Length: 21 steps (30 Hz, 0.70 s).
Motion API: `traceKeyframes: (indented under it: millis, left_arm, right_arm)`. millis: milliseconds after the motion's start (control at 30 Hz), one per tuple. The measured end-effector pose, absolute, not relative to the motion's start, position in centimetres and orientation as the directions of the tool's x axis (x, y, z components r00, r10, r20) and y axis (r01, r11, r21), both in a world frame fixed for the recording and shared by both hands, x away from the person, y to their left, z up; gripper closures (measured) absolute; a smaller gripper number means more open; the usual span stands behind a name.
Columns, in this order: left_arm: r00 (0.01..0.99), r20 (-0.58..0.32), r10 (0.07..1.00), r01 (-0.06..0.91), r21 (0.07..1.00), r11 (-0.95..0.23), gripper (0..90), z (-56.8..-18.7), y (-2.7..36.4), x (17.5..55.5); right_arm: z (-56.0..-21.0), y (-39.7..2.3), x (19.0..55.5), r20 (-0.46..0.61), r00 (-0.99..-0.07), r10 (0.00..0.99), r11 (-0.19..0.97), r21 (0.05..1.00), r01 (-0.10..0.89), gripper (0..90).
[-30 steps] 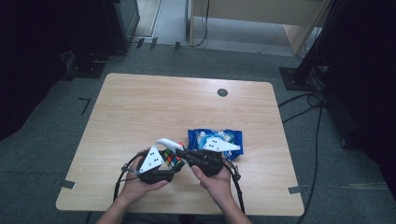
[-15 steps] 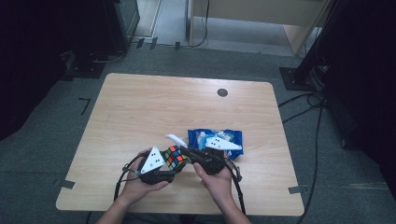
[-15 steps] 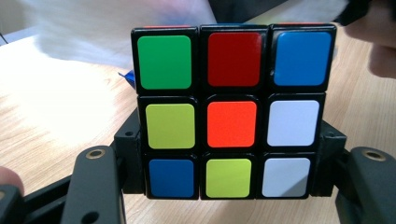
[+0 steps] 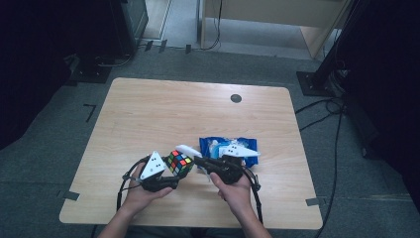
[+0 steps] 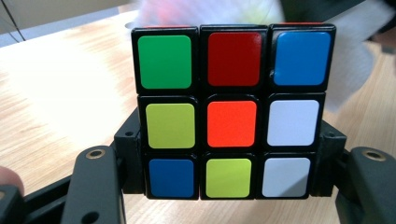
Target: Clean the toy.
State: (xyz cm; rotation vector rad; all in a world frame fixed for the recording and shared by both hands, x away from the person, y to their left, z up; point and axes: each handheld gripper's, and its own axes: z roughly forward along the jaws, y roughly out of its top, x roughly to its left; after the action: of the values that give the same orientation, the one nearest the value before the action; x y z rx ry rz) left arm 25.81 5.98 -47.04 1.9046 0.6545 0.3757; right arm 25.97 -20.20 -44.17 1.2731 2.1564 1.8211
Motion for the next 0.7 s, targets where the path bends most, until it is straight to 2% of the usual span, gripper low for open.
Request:
traceKeyframes:
  millis: [200,333,500,700]
  left_arm:
    - [0.795,-0.037,0.605,0.272,0.914,-0.302,34.0,-46.9,6.2,25.9]
    - [0.798,-0.028,0.603,0.268,0.912,-0.312,34.0,-47.0,6.0,25.9]
    - [0.798,-0.026,0.603,0.269,0.91,-0.316,33.9,-47.1,5.8,25.8]
    - [0.8,-0.01,0.6,0.259,0.907,-0.331,33.9,-47.2,5.4,25.6]
  right_arm:
    - [-45.0,-23.7,27.1,0.341,-0.504,0.793,-0.042,0.857,0.514,85.4]
    - [-45.2,-24.9,27.4,0.297,-0.416,0.86,-0.058,0.865,0.499,73.4]
    - [-44.4,-24.2,26.9,0.303,-0.431,0.85,-0.068,0.874,0.48,55.7]
    - [-43.3,-21.0,26.0,0.441,-0.523,0.73,-0.109,0.83,0.547,37.5]
